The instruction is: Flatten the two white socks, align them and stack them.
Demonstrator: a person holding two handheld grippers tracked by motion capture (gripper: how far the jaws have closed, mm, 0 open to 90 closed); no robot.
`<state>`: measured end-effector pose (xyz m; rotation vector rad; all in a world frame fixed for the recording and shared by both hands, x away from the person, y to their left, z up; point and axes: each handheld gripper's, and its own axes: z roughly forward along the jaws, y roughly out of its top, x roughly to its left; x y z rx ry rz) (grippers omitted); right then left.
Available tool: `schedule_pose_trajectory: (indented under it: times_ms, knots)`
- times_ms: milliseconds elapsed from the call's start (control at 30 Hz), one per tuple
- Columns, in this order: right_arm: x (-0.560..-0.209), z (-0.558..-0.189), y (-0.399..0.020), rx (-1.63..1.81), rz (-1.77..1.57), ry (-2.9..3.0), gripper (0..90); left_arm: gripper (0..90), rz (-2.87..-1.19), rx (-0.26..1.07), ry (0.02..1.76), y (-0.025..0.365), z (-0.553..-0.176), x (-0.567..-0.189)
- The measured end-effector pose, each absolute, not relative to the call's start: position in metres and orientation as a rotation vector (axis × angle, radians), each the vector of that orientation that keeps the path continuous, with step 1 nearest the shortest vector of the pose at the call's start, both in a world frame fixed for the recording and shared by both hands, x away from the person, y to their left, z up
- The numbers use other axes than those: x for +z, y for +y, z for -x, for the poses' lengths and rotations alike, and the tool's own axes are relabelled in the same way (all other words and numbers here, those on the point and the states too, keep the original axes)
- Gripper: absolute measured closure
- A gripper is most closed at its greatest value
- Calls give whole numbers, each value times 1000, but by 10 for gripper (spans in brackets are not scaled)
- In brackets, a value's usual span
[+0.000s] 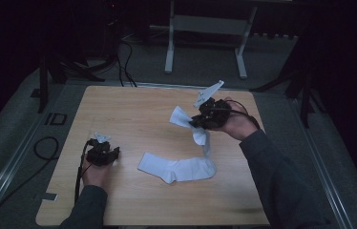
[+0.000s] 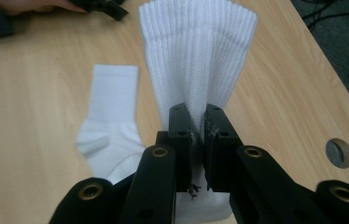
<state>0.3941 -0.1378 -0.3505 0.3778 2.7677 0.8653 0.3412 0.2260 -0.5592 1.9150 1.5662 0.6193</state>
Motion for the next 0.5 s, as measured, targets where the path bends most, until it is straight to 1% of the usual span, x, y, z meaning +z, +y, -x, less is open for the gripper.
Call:
schedule_pose_trajectory:
  times_ms: [200, 500]
  knots:
    - [-350, -374, -141, 898, -333, 2778, 827, 576, -1915, 619, 1567, 226, -341, -559]
    - [-356, -353, -147, 913, -290, 2810, 826, 576, -1913, 618, 1568, 226, -341, -559]
